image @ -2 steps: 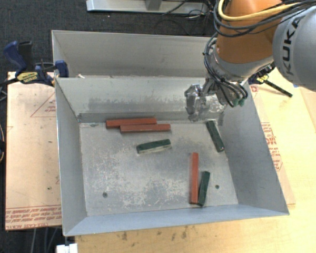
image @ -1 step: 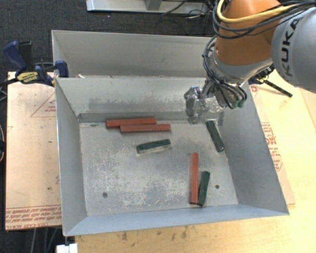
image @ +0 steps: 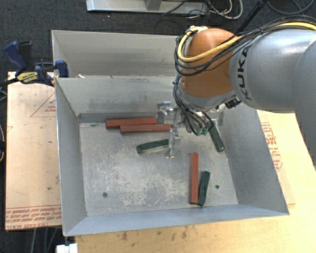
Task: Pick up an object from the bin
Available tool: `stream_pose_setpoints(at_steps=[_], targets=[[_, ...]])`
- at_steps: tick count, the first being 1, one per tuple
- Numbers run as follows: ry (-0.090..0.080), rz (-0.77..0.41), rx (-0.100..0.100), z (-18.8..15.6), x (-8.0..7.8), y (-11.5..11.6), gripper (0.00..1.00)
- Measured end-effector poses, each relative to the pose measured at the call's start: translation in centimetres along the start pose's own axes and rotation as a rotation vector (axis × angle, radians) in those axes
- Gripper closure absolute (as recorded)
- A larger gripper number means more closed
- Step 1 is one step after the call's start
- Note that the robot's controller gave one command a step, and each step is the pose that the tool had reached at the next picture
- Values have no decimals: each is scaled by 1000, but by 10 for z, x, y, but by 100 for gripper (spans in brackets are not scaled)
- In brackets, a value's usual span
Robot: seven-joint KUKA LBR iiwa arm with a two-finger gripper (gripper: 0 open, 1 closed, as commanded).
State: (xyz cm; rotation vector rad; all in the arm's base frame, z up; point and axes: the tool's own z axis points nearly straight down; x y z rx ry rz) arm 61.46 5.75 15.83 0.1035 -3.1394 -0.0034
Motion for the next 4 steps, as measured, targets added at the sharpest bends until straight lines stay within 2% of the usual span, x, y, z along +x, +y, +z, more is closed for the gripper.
stream_pose_setpoints(at_steps=[1,2,3,4], targets=[[-2,1,1,-1,-1,-1,0],[-2,-127,1,88,-21,4,100],[-2,-127,1,88,-21,4,100],[-7,-54,2,-69,-7,-30,100]])
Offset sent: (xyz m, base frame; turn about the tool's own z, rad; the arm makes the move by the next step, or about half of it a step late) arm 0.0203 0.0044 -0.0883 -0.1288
